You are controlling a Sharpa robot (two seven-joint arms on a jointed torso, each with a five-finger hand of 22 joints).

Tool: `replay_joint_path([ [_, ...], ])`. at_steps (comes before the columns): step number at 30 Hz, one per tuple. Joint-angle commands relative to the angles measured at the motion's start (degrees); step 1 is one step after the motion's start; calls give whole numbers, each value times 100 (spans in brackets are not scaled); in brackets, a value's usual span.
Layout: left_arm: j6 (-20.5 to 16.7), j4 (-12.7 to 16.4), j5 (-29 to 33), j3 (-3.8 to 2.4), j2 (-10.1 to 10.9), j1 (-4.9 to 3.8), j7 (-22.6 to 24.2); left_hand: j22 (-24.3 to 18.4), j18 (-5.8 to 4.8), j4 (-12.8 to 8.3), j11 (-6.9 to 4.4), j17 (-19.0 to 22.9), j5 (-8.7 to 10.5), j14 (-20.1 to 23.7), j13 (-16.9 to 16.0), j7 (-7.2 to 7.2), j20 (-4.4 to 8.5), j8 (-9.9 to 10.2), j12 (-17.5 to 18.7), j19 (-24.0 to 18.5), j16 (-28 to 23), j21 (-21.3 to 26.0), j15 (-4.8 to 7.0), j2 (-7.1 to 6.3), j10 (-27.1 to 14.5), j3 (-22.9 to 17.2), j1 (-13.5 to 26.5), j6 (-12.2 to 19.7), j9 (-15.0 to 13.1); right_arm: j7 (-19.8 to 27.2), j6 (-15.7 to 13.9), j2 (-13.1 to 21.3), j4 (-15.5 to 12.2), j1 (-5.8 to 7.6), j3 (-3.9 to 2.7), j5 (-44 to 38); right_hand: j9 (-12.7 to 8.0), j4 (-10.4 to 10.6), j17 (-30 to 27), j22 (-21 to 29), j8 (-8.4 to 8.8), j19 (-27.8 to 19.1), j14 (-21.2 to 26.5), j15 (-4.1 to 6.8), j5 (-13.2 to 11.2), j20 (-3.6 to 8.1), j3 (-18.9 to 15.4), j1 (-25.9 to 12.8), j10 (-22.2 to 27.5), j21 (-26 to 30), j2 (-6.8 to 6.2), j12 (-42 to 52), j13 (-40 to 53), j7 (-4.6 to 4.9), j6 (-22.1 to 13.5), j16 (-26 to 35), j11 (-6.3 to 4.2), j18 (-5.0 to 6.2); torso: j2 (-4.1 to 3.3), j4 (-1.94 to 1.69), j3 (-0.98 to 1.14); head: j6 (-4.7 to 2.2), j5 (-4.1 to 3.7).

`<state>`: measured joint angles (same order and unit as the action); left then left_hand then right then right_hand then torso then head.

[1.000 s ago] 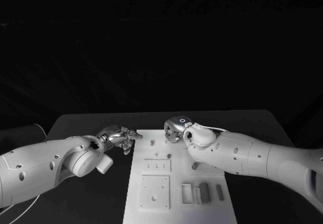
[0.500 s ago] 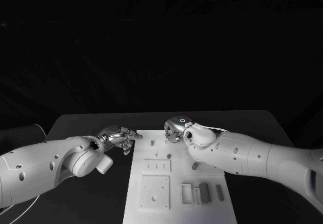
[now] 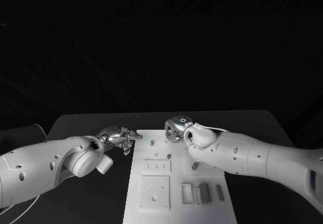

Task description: Assemble the parts on the task board

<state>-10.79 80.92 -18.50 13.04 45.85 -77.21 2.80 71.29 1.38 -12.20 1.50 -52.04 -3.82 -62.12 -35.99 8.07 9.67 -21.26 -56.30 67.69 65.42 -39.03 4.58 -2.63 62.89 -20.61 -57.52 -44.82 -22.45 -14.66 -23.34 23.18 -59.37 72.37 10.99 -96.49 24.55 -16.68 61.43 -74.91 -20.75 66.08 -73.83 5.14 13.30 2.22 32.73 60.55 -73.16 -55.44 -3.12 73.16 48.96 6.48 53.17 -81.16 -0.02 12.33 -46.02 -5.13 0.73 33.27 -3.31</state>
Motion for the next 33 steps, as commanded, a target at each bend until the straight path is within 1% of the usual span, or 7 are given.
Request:
replay_joint_path([
  [1,84,5,-8,-5,-15,-7,33,6,476,-14,6,7,25,18,-9,9,47,23,-31,2,29,-6,3,19,-50,-30,37,-45,-6,-27,-11,-13,23,-3,2,-67,10,0,-6,-91,-39,-8,-66,49,22,38,21,18,44,-29,-57,-31,-9,5,52,15,9,267,0,0,0,1,-1],
  [9,103,-11,-8,-5,-46,-7,29,8,476,-14,6,14,25,21,-10,9,47,25,-32,2,34,-5,3,21,-51,-30,38,-45,-8,-10,53,-68,76,-3,2,-58,10,2,-10,-91,-36,-9,-65,48,19,38,20,15,43,-28,-62,-32,-9,6,51,17,10,267,-1,-3,-3,3,-10],
  [14,105,-11,-8,-5,-43,-7,22,9,476,-14,7,17,25,22,-10,9,47,26,-32,2,36,-5,3,21,-52,-30,39,-45,-8,-13,42,-79,90,-3,2,-58,10,2,-17,-91,-34,-9,-61,48,15,38,18,13,43,-28,-65,-33,-9,6,49,20,11,267,-1,-2,0,8,-7],
  [25,126,-14,-8,-5,-50,-7,9,11,476,-14,7,25,27,26,-9,10,46,29,-32,1,42,-3,2,21,-54,-29,43,-44,-10,-5,41,-113,120,-7,3,-53,10,2,-21,-90,-30,-10,-59,47,8,37,18,13,43,-27,-70,-34,-10,7,47,22,12,267,-9,-9,-3,23,1],
  [33,125,-18,-8,-5,-54,-7,9,13,476,-15,7,30,28,29,-9,10,46,30,-32,0,46,-2,2,22,-55,-29,44,-44,-11,4,71,-107,142,-7,3,-21,7,1,-44,-90,-16,-16,-45,45,-11,36,13,11,44,-23,-98,-39,-11,12,32,35,16,267,-2,5,-3,40,4],
])
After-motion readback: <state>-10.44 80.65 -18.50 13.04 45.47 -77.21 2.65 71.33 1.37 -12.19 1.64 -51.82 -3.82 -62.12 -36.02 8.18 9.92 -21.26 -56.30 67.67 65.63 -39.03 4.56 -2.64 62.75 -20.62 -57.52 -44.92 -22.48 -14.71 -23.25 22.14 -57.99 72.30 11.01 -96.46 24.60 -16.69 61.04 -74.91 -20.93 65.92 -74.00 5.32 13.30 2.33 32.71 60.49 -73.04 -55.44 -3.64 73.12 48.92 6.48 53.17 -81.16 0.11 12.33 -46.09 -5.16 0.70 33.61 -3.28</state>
